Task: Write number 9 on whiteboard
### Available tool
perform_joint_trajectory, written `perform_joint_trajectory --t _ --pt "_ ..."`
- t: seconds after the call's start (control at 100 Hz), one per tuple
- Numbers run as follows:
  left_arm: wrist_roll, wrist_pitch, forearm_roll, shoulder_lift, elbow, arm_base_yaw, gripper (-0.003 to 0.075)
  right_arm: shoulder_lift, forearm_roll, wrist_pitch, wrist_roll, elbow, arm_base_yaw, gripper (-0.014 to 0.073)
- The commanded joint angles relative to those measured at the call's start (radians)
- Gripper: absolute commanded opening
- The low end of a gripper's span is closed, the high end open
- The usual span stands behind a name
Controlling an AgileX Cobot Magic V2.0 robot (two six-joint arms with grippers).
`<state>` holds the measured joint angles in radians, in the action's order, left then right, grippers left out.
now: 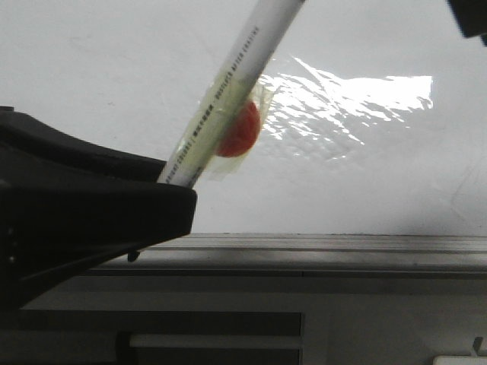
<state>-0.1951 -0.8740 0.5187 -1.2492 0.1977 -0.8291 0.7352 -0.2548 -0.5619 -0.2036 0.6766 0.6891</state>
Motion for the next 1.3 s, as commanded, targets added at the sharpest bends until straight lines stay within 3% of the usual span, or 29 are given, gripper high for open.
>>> perform_joint_trajectory --t 0.0,0.2,0.53,0.6,0.75,0.79,0.88,1.02,1.08,1.29 --pt "-0.003 -0.081 -0.011 0.013 0.026 -0.006 -0.0020 0.054 -0.016 0.091 -0.015 0.050 0.040 0.0314" --pt "-0.003 -0.082 -0.011 0.013 0.026 -0.006 -0.0020 0.165 -0.022 0.220 -0.015 0.085 0.149 0.0314" --pt "-0.002 -0.086 0.012 0.013 0.026 -0.006 -0.0020 0.297 -0.127 0.211 -0.015 0.138 0.156 0.0306" --pt "-0.002 -0.088 0.012 0.013 0.026 -0.006 -0.0020 0.309 -0.131 0.199 -0.015 0.138 0.156 0.0231" --pt "-0.002 -0.085 0.013 0.013 0.026 -0.006 -0.0020 0.309 -0.136 0.199 -0.015 0.138 0.156 -0.0047" --pt "-0.002 -0.083 0.013 0.013 0.026 -0.006 -0.0019 0.305 -0.136 0.199 -0.015 0.138 0.156 -0.0067" --pt "-0.004 -0.083 0.013 0.013 0.026 -0.006 0.0044 0.305 -0.136 0.199 -0.015 0.138 0.156 -0.0067" --pt "-0.031 -0.086 0.003 0.015 0.026 -0.004 0.0289 0.302 -0.134 0.192 -0.015 0.138 0.156 -0.0067" --pt "-0.033 -0.066 -0.033 0.034 0.022 -0.002 0.0347 0.298 -0.126 0.195 -0.015 0.138 0.156 -0.0067" --pt "-0.035 0.114 -0.110 0.249 0.013 0.035 0.0354 0.246 -0.085 0.243 -0.015 0.138 0.146 -0.0067"
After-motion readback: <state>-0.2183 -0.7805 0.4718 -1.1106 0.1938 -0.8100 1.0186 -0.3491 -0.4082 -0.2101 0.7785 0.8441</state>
